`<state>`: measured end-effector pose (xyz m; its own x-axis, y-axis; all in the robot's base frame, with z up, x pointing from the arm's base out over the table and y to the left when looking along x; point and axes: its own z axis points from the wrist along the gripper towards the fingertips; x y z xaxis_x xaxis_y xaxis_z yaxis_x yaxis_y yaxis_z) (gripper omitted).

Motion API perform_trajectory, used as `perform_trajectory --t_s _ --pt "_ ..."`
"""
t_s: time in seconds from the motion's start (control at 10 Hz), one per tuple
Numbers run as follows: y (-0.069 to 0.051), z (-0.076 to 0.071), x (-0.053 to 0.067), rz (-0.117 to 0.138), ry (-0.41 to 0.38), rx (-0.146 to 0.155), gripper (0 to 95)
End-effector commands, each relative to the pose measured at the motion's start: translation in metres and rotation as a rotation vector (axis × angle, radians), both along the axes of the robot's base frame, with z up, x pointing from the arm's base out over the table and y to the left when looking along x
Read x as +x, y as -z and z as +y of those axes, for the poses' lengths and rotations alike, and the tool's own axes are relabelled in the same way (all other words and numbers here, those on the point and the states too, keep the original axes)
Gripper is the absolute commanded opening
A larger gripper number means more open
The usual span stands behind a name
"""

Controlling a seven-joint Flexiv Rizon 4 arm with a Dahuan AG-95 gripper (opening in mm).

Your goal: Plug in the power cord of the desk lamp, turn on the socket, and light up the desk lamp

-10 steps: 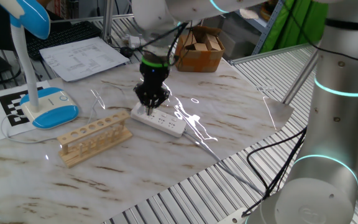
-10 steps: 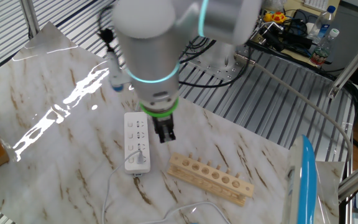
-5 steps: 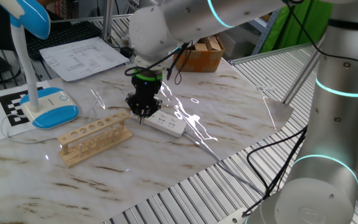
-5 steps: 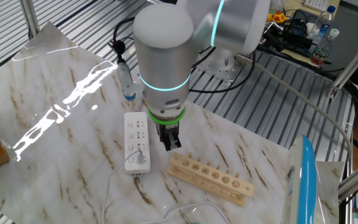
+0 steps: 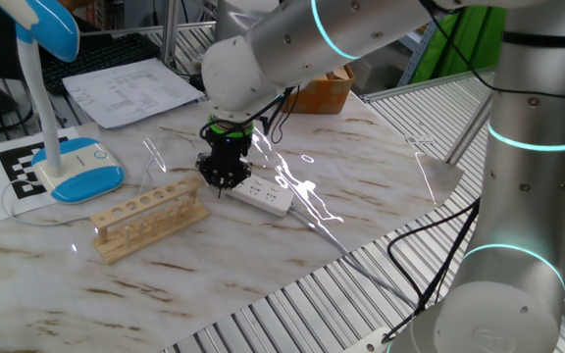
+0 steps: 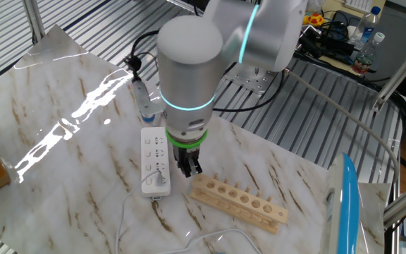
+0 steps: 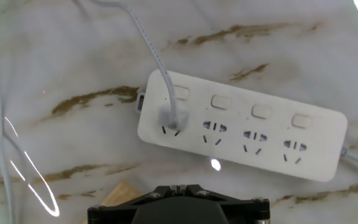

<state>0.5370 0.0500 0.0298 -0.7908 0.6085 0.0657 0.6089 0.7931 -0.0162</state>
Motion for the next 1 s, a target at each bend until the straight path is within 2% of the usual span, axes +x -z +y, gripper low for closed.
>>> perform_trajectory --t_s 0.1,0.4,0.6,1.0 --pt "0.006 -0.005 0.006 -0.018 -0.002 0.001 0.0" --pt "0.014 -0.012 0.014 -0.038 -0.006 0.006 0.0" --pt "0.018 -0.024 0.023 -0.052 -0.022 0.015 0.0" --pt "0.012 -0.050 0.037 -0.050 -0.053 0.020 0.0"
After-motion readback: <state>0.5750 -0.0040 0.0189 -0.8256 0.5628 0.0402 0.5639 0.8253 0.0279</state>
